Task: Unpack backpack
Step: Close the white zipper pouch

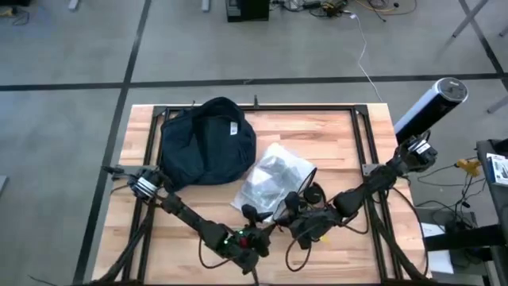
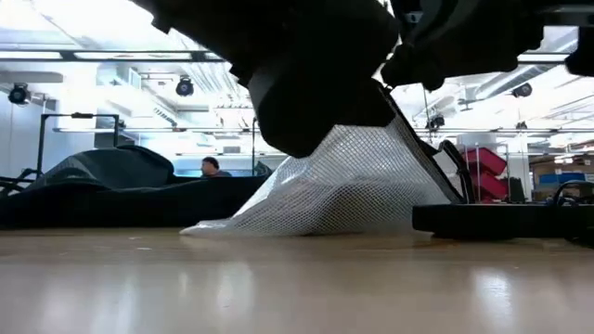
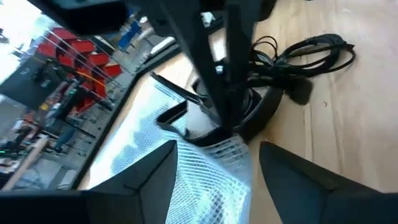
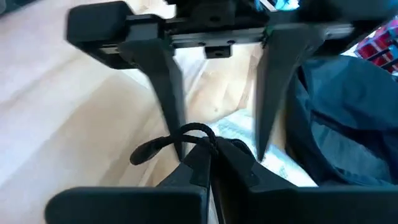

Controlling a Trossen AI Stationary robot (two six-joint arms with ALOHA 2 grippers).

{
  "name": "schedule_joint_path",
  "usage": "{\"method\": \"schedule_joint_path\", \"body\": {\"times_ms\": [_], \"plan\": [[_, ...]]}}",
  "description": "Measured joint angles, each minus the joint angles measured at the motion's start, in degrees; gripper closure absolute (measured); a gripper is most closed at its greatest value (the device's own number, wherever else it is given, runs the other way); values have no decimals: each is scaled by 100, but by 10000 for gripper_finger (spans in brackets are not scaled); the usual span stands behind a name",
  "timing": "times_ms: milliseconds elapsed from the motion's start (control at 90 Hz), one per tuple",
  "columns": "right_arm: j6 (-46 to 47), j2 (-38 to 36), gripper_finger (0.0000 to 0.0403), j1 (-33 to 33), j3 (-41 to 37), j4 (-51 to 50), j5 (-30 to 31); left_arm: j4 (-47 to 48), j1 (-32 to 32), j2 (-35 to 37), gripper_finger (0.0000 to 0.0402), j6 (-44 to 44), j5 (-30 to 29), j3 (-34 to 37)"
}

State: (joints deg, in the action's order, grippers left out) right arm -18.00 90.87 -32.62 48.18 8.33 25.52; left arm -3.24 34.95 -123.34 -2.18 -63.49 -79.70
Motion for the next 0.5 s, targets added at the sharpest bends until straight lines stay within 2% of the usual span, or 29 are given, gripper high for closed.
{"method": "schedule_joint_path", "body": {"times_ms": [178, 500], "plan": [[304, 93, 403, 33, 0, 253, -475, 13, 341, 2, 171, -339, -619, 0], [155, 422, 403, 298, -2, 1466, -435, 215, 661, -9, 186, -87, -496, 13]]}}
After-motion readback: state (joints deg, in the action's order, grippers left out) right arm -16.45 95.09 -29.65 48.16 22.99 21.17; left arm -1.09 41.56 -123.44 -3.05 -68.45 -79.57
